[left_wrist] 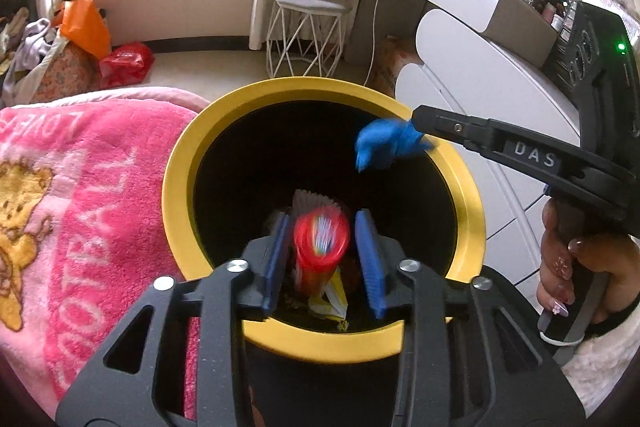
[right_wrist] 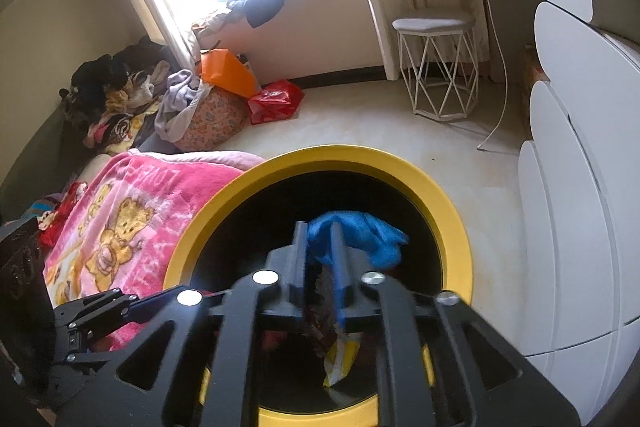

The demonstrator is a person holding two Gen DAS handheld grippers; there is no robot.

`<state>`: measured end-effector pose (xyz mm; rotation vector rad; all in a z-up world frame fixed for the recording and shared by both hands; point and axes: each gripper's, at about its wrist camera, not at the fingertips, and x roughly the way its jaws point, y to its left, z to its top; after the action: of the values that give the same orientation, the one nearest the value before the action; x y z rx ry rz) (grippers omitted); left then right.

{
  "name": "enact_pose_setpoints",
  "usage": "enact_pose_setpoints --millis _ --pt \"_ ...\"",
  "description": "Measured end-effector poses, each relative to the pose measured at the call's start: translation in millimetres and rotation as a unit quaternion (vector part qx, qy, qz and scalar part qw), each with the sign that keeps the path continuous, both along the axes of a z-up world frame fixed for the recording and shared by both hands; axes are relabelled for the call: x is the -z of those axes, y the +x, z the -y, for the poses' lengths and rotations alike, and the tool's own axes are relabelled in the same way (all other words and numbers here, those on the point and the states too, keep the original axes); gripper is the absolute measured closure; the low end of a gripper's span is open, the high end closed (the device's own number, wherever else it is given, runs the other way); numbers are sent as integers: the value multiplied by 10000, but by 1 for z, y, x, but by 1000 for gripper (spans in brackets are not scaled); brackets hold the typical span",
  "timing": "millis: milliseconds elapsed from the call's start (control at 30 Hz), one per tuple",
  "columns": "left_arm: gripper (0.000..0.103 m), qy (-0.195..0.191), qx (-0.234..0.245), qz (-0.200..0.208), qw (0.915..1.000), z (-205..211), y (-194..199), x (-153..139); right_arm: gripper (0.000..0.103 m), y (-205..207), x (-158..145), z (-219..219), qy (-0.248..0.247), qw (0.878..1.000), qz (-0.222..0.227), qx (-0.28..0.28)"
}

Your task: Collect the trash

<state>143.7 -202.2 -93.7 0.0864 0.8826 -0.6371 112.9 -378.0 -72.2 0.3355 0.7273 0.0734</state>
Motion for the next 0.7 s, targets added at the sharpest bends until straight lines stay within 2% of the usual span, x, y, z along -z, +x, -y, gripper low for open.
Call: enact_pose_setpoints --millis 67,133,200,267,400,467,633,700 --pt "60 -26 -36 11 10000 -1 1 -2 73 -1 -1 0 -40 10000 37 29" --pt "57 -27 -69 20 10000 -2 1 -3 71 -2 -1 1 -60 10000 46 29" --pt "43 -30 -117 39 9999 -4 1 -5 66 -2 -1 1 -61 10000 45 43" --pt "36 -38 -168 52 9998 -7 1 -7 59 -3 -2 2 -70 9999 55 66" --pt "16 -59 -286 80 9995 -14 -1 -12 48 -7 -6 3 -118 9998 98 97" --pt "11 -70 -337 98 9994 -17 -1 -14 41 -10 -8 3 -131 9998 137 108" --pt "11 -84 -501 185 9985 -26 -4 -22 23 -16 -15 1 -211 9995 210 131" --pt "11 -96 -568 219 9981 -31 -4 -25 22 -19 -17 0 -219 9994 244 132"
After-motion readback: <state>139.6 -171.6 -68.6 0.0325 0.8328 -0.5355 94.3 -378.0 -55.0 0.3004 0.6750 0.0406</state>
